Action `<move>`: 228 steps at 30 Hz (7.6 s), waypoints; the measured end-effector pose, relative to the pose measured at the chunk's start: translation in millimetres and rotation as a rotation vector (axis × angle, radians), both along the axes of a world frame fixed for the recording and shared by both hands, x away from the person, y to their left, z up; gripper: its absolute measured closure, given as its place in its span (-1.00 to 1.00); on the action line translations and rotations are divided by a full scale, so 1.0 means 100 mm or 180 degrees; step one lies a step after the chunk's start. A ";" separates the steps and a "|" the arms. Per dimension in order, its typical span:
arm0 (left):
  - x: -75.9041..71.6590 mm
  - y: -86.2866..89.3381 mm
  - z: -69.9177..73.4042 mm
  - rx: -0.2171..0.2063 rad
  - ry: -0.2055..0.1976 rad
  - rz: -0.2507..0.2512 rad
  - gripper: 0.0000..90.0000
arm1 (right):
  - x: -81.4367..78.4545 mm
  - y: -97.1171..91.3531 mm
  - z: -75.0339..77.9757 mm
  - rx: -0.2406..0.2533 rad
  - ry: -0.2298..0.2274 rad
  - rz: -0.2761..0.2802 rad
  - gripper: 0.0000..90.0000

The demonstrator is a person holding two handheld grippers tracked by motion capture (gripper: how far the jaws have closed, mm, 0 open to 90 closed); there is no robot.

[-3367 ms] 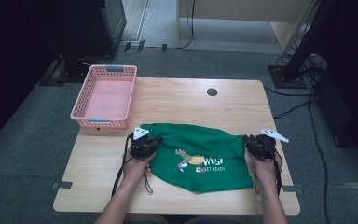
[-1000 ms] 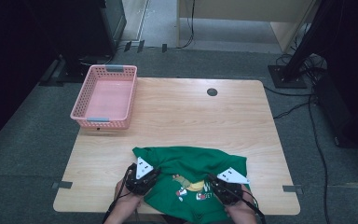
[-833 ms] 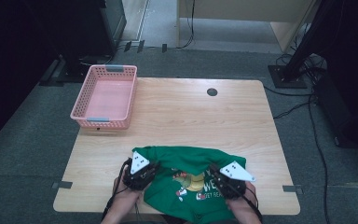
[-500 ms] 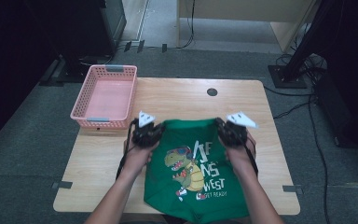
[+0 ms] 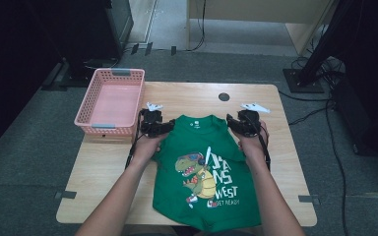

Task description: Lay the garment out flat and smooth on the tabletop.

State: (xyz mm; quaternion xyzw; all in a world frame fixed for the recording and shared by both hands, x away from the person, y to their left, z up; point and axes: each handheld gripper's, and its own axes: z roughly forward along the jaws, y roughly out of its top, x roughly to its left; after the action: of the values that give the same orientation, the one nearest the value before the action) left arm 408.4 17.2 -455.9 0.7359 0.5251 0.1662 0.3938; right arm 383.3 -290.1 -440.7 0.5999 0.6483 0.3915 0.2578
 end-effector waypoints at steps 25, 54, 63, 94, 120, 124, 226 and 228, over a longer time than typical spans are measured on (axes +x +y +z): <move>-0.31 -0.11 -0.64 0.0078 -0.0117 -0.0362 -0.17 | -0.39 0.34 -0.80 -0.0507 0.0175 0.0642 0.48; -0.34 -0.12 -0.64 0.0154 -0.0142 -0.0326 -0.34 | -0.26 -0.51 -0.36 -0.0033 -0.0248 -0.0389 0.26; -0.33 -0.11 -0.64 0.0139 -0.0133 -0.0333 -0.34 | -0.11 -0.29 -0.70 -0.0538 0.0159 -0.0019 0.22; -0.32 -0.10 -0.64 0.0090 -0.0124 -0.0301 -0.34 | -0.16 0.08 -0.75 -0.0159 0.0161 -0.0018 -0.13; -0.36 0.06 -0.60 -0.0049 -0.0314 0.0415 -0.34 | -0.13 0.10 -0.83 -0.0410 0.0310 0.0093 -0.40; -0.31 0.06 -0.62 0.0036 -0.0157 0.0630 -0.33 | -0.11 -0.04 -0.83 -0.0408 0.0310 0.0036 -0.40; 0.01 -0.32 -0.63 0.0498 -0.0169 0.0061 -0.04 | 0.40 -0.25 -0.70 -0.0111 0.0303 0.0299 -0.45; 0.01 -0.33 -0.63 0.0501 -0.0175 0.0073 -0.04 | 0.36 -0.29 -0.64 -0.0118 0.0289 0.0341 -0.49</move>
State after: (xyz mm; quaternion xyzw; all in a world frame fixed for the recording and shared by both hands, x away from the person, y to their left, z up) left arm 409.5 -15.5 -518.9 0.7537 0.5078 0.2317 0.3470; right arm 418.9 -318.8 -504.3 0.5767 0.6976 0.3651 0.2179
